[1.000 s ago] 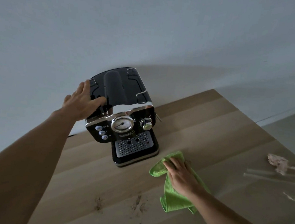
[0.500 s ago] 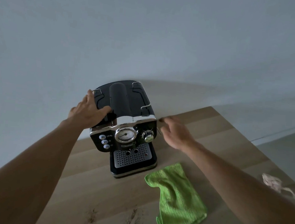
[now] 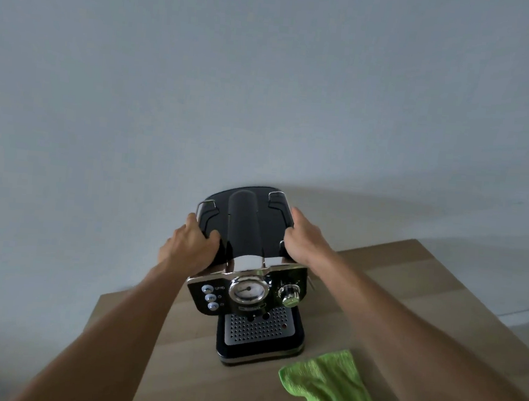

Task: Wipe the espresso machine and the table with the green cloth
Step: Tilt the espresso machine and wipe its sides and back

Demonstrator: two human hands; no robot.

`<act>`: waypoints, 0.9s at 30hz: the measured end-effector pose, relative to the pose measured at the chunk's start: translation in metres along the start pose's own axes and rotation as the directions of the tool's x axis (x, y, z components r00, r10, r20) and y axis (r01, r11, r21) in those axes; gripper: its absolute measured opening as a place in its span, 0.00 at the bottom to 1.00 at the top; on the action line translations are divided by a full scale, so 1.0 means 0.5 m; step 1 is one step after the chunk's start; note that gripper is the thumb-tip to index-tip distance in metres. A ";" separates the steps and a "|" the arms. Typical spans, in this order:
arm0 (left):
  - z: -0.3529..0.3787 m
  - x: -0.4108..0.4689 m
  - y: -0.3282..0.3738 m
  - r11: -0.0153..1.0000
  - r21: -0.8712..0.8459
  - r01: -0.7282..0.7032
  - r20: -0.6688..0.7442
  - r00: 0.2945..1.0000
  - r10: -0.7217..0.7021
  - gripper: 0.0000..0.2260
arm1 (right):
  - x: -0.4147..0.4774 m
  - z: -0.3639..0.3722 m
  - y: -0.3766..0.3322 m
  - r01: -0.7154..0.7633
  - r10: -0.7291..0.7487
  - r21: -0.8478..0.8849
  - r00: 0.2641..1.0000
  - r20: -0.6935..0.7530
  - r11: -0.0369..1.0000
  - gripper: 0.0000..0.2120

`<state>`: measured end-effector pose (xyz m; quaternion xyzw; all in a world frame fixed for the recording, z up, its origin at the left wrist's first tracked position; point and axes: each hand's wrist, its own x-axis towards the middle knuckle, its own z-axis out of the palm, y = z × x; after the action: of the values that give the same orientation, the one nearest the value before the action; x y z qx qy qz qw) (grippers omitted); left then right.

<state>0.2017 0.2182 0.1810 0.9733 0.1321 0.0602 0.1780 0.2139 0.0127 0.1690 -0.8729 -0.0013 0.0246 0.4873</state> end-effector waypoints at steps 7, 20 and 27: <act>0.000 -0.061 0.067 0.998 0.028 -0.049 -0.035 0.998 0.050 0.40 | 0.069 -0.053 0.006 0.007 -0.024 0.109 0.988 0.154 0.994 0.16; 0.067 -0.123 0.096 0.995 0.086 -0.045 -0.118 0.991 0.055 0.46 | 0.255 -0.016 0.013 -0.029 -0.074 0.377 0.964 0.256 0.926 0.39; 0.023 -0.102 0.026 0.955 0.142 -0.261 -0.021 0.964 0.266 0.48 | 0.194 -0.020 0.054 0.023 -0.074 0.288 0.983 0.167 0.957 0.34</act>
<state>0.1577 0.1884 0.1717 0.9907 0.0086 0.0938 0.0981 0.3106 -0.0076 0.1471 -0.7879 -0.0622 0.0897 0.6061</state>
